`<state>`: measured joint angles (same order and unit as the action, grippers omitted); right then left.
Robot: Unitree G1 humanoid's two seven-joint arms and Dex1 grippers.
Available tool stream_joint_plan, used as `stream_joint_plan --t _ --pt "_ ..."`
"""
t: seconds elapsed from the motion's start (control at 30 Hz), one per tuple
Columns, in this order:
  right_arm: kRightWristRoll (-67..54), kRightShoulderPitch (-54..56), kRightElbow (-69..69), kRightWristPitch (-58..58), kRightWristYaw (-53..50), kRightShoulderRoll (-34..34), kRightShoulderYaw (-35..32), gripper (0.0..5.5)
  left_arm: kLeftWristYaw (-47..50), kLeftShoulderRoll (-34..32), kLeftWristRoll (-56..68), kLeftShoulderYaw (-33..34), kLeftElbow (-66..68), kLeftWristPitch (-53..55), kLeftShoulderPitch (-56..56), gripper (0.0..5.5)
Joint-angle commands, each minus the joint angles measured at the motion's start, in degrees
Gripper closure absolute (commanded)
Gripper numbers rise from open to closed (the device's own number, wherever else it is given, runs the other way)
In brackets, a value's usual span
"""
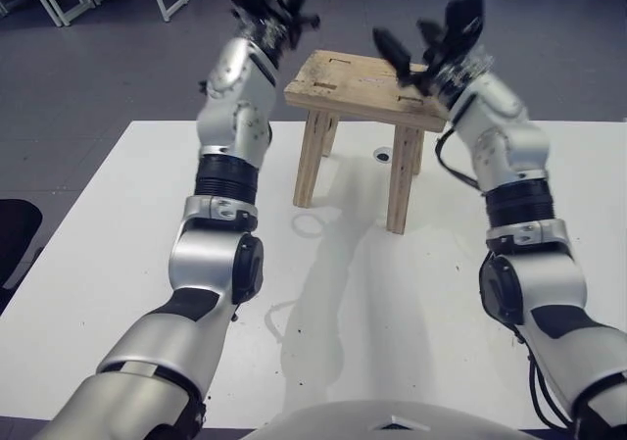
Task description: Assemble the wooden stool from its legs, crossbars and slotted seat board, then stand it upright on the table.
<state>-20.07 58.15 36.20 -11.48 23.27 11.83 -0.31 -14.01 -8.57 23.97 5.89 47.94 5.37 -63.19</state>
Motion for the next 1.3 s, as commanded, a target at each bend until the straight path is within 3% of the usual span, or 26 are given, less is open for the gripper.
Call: stream_joint_plan --t 0.03,0.17,0.27,0.37,0.47,0.6,0.73,0.83,0.97,1.1,1.23,1.3 --pt "4.98 -5.91 15.62 0.86 -0.02 0.45 0.31 0.83 -2.6 2.01 -10.4 -7.94 16.34 9.18 9.25 4.1" --pt "4.87 -5.72 16.11 2.98 0.65 1.31 -0.98 0.83 -2.32 1.11 -8.75 -3.93 15.9 9.27 10.99 4.1" --pt "2.94 -7.16 8.52 13.15 -0.7 1.18 -5.08 0.83 -2.58 1.54 -5.16 -0.17 6.39 6.25 9.44 4.1" --pt "0.16 -14.14 -11.96 18.83 -2.04 -1.11 -7.67 0.83 -1.09 3.69 -0.25 3.47 -19.4 0.26 14.62 4.1" --pt "-0.97 -24.57 -33.95 13.66 -6.49 -1.91 -7.24 0.83 4.36 4.13 -0.93 3.54 -45.71 1.46 25.08 4.1" --pt "-1.36 -43.42 -54.44 4.27 -12.53 -2.09 -7.44 0.83 6.78 -0.63 -17.25 -5.48 -66.12 0.39 46.33 4.1" --pt "0.21 -58.83 -62.79 0.64 -14.03 -2.2 -6.58 0.79 8.36 -1.08 -26.63 -10.04 -68.27 -5.1 64.31 3.42" --pt "1.81 -64.24 -63.5 -0.41 -13.34 -1.41 -4.76 0.79 10.39 1.73 -26.73 -10.77 -67.61 -4.31 70.34 3.03" --pt "5.42 -67.27 -60.5 0.8 -11.44 0.2 -2.88 0.79 10.85 3.86 -28.35 -13.69 -66.22 -3.26 71.1 3.03" --pt "6.84 -68.46 -59.13 1.04 -10.35 1.27 -3.12 1.13 11.92 5.93 -29.48 -15.93 -65.62 -2.86 71.95 2.99" --pt "7.79 -67.97 -56.69 1.59 -10.5 0.39 -2.52 1.13 12.98 6.72 -28.81 -13.83 -63.61 -3.02 72.44 2.99" --pt "8.47 -67.66 -55.32 2.65 -11.55 -0.73 -2.58 1.51 13.18 6.54 -28.11 -11.89 -61.27 -3.36 70.69 2.99"
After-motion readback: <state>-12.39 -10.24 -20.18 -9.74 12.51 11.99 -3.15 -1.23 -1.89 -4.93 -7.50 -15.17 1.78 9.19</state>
